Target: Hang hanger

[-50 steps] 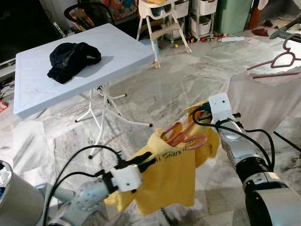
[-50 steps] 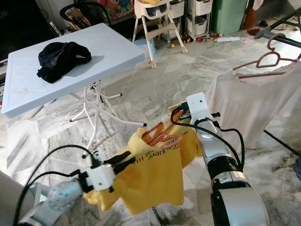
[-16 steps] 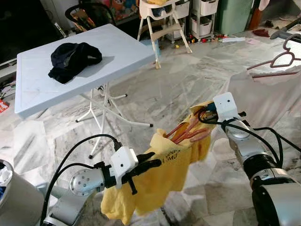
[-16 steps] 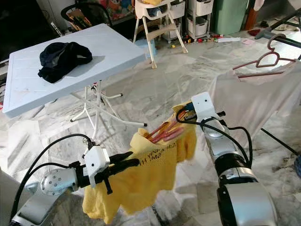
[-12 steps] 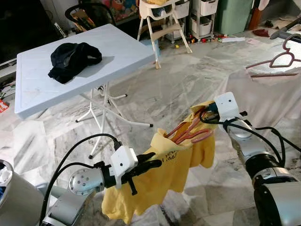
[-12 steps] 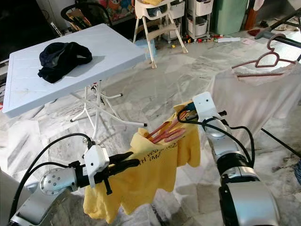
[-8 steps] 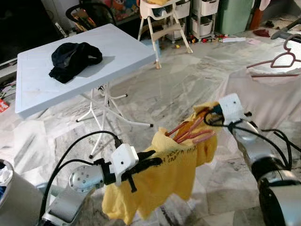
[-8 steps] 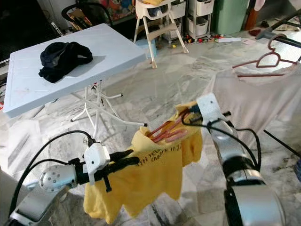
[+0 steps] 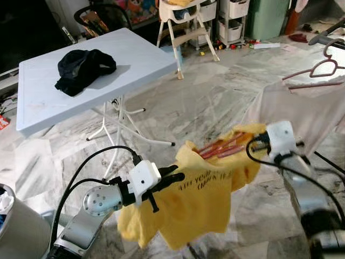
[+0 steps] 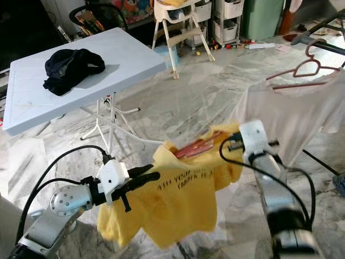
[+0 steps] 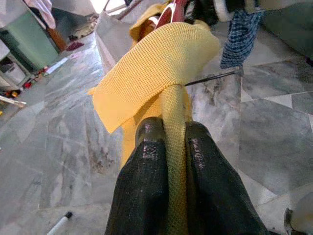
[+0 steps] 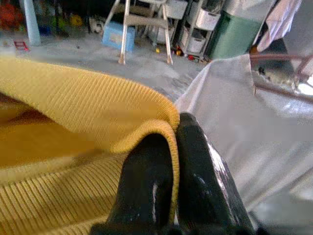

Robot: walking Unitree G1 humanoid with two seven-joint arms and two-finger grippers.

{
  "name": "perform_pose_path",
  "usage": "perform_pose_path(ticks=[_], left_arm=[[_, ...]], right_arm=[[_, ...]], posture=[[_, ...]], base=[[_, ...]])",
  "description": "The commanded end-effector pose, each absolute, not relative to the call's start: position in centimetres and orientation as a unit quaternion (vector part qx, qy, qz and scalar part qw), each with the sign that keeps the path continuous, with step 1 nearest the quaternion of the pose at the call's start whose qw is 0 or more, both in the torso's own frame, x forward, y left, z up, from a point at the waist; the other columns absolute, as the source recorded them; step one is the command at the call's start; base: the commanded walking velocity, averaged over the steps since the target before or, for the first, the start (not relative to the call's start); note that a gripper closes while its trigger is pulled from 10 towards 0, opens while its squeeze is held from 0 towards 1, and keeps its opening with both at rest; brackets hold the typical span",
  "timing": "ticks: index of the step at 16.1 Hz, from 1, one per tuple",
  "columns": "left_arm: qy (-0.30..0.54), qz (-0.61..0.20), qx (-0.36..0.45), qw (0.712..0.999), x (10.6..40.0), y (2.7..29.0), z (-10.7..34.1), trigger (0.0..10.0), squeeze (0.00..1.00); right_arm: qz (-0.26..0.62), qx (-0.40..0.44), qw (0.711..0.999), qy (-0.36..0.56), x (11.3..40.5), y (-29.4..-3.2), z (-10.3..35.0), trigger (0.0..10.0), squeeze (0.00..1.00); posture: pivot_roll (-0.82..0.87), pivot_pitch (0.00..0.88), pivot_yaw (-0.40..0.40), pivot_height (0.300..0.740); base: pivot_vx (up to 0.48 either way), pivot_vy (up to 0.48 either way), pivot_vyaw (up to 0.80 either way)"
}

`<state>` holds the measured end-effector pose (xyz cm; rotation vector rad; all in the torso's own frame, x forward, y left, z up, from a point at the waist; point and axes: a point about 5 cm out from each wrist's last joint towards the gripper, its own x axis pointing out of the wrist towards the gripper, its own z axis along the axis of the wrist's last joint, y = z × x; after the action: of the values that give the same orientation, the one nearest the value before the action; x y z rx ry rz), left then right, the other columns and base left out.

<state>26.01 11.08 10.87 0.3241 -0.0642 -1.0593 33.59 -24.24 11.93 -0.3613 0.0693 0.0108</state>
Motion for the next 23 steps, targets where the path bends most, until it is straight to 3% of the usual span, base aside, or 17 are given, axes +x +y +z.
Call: perform_pose_path(ticks=[1,4,8,14,16,17,23], left_arm=[[-0.022,-0.474,0.160,0.866,26.6,13.2,11.1,0.0,0.00],[0.000,-0.521,0.155,0.840,25.8,12.8,10.8,0.0,0.00],[0.034,-0.594,0.157,0.788,23.9,12.5,10.3,0.0,0.00],[0.033,-0.578,0.162,0.799,24.4,13.5,11.3,0.0,0.00],[0.033,-0.561,0.160,0.811,24.9,14.0,11.0,0.0,0.00],[0.030,-0.532,0.153,0.832,25.6,14.2,11.1,0.0,0.00],[0.029,-0.523,0.173,0.834,26.0,14.7,11.1,0.0,0.00]], right_arm=[[-0.046,-0.157,0.986,0.022,33.3,-25.6,13.4,0.0,0.00],[-0.047,-0.158,0.986,0.001,33.4,-25.0,15.4,0.0,0.00],[-0.053,-0.199,0.978,0.044,34.4,-25.6,16.7,0.0,0.00],[-0.044,-0.205,0.976,0.057,34.8,-26.2,16.9,0.0,0.00],[-0.005,-0.184,0.982,0.035,34.6,-25.4,17.7,0.0,0.00],[0.003,-0.188,0.982,0.034,34.4,-25.4,17.6,0.0,0.00],[0.000,-0.207,0.976,0.074,33.4,-26.9,16.5,0.0,0.00]], posture=[[-0.11,0.059,0.155,0.740],[-0.12,0.060,0.154,0.740],[-0.13,0.055,0.147,0.740],[-0.11,0.049,0.143,0.740],[-0.11,0.049,0.143,0.740],[-0.11,0.051,0.147,0.740],[-0.11,0.055,0.154,0.740]], base=[[0.000,0.000,0.00],[0.000,0.000,0.00],[0.000,0.000,0.00],[0.000,0.000,0.00],[0.000,0.000,0.00],[0.000,0.000,0.00],[0.000,0.000,0.00]])
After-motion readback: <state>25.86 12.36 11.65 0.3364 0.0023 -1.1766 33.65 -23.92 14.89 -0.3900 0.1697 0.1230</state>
